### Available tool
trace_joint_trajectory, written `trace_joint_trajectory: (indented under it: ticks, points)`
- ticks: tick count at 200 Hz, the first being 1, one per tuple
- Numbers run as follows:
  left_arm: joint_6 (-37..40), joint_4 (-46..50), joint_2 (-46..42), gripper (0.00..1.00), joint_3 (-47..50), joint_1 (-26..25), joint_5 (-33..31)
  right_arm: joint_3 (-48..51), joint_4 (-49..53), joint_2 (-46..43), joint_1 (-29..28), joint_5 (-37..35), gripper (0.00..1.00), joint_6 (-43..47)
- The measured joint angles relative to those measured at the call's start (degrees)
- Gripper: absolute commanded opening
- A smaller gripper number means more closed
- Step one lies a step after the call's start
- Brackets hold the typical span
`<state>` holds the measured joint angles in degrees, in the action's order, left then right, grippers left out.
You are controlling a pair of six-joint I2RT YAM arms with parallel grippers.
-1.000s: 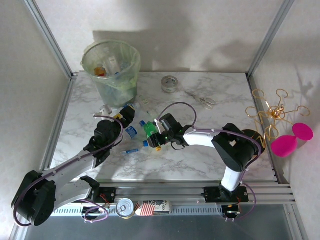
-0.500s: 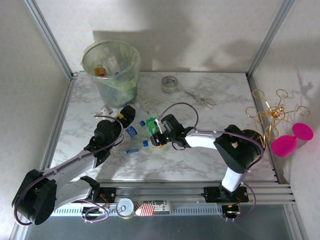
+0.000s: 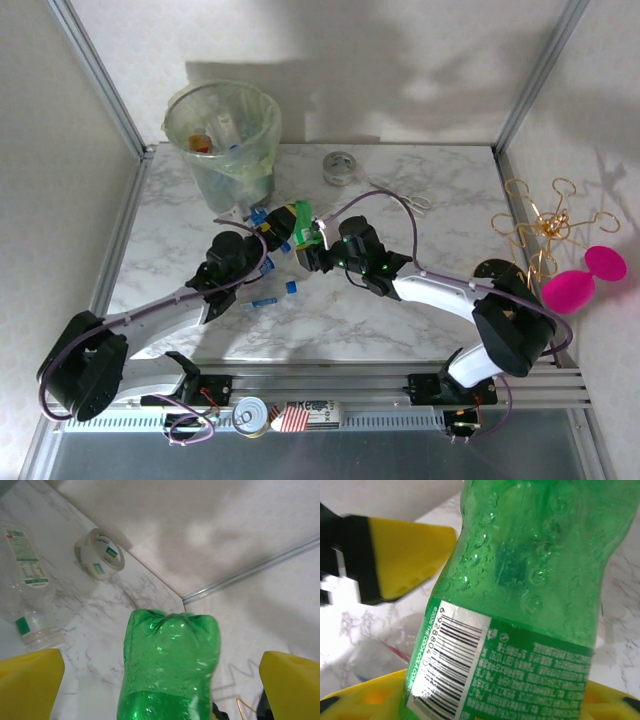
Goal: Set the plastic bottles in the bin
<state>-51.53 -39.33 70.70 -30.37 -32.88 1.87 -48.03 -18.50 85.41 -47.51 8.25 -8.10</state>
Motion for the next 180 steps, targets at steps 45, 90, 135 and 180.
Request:
trace_joint_trajectory:
  ticks: [45,90,135,180]
  points:
    - [-0.37,-2.05,3.1,0.96,-1.09,-0.68,0.83,1.9,-3.74,-1.11,0.22,5.33,0.53,-0.44]
    - [-0.83,-3.3,6.08,0.87,-3.06,-1.46,2.75,2.1,-5.66,-1.11,0.11,8.98,0.53,-0.44]
    - [-0.59,-3.93,6.82,0.63,-4.02,-2.05,3.98,2.19,-5.99,-1.09,0.13,9.38,0.55,-0.44]
    - [0.98,-2.8,5.95,0.54,-4.44,-2.05,2.99,2.21,-6.16,-1.2,0.24,8.5,0.76,-0.85]
